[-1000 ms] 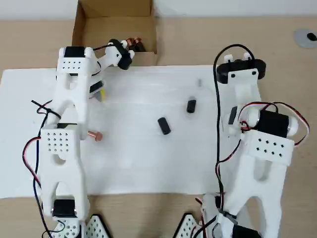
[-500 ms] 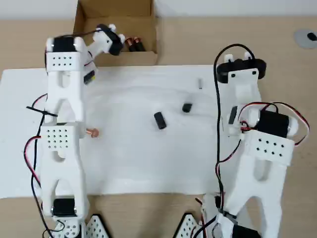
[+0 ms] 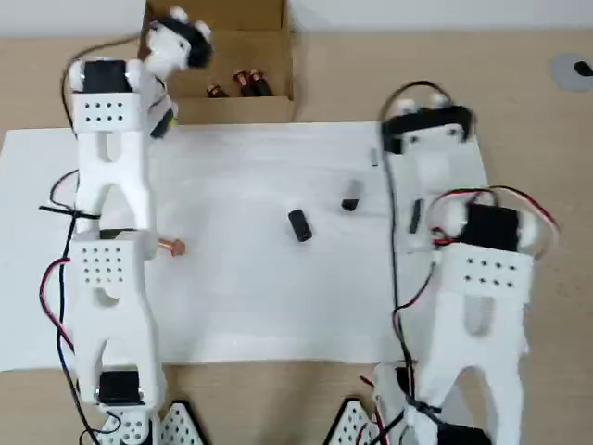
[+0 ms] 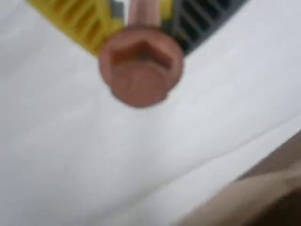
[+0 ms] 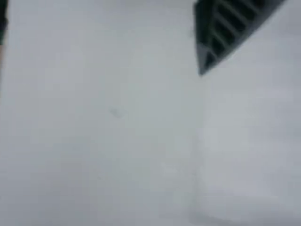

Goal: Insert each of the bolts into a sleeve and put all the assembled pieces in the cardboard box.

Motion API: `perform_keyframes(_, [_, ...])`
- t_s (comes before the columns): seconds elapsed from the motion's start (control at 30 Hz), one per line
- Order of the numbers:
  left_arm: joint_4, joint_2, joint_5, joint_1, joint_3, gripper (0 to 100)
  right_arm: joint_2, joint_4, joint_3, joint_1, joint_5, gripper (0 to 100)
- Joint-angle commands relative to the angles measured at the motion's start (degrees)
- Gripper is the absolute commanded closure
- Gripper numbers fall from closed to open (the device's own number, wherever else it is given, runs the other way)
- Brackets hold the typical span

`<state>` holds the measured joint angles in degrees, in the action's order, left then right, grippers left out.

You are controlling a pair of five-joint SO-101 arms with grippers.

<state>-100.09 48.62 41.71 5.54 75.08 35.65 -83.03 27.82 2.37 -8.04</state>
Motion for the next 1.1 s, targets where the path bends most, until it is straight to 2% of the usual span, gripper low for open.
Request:
perform_keyframes(0.0, [-0.5,-10.9,-17.2,1.7,1.2,99,0.9,0.7,-0.1,-10.5,0.4,67.4])
perform_keyframes(0.13, [-0.5,-22.3,-30.1,3.7,-6.3,99,-5.4,0.1,-2.9,-14.1,0.3,67.4])
perform_keyframes(0.23, [-0.5,-32.4,-34.1,4.2,-15.8,99,-14.7,-1.2,-7.8,-14.1,0.3,67.4])
perform_keyframes(0.33, [-0.4,-43.1,-35.0,4.4,-26.9,99,-24.2,-1.2,-14.3,-14.9,0.3,67.4])
perform_keyframes(0.5, [-0.4,-59.0,-36.4,5.5,-46.0,99,-39.3,-5.2,-27.1,-21.2,-1.2,67.4])
perform_keyframes(0.6, [0.1,-66.1,-36.1,6.7,-53.5,99,-47.2,-5.6,-34.3,-22.4,2.0,67.4])
perform_keyframes(0.73, [0.5,-73.2,-36.0,8.8,-59.0,99,-54.6,-5.7,-40.6,-22.6,6.0,67.4])
perform_keyframes(0.93, [0.5,-77.7,-35.4,10.0,-64.4,99,-60.2,-5.5,-41.3,-26.4,8.8,67.5])
perform_keyframes(1.07, [0.5,-78.4,-34.5,10.0,-66.1,99,-62.3,-5.2,-41.5,-28.9,9.2,73.3])
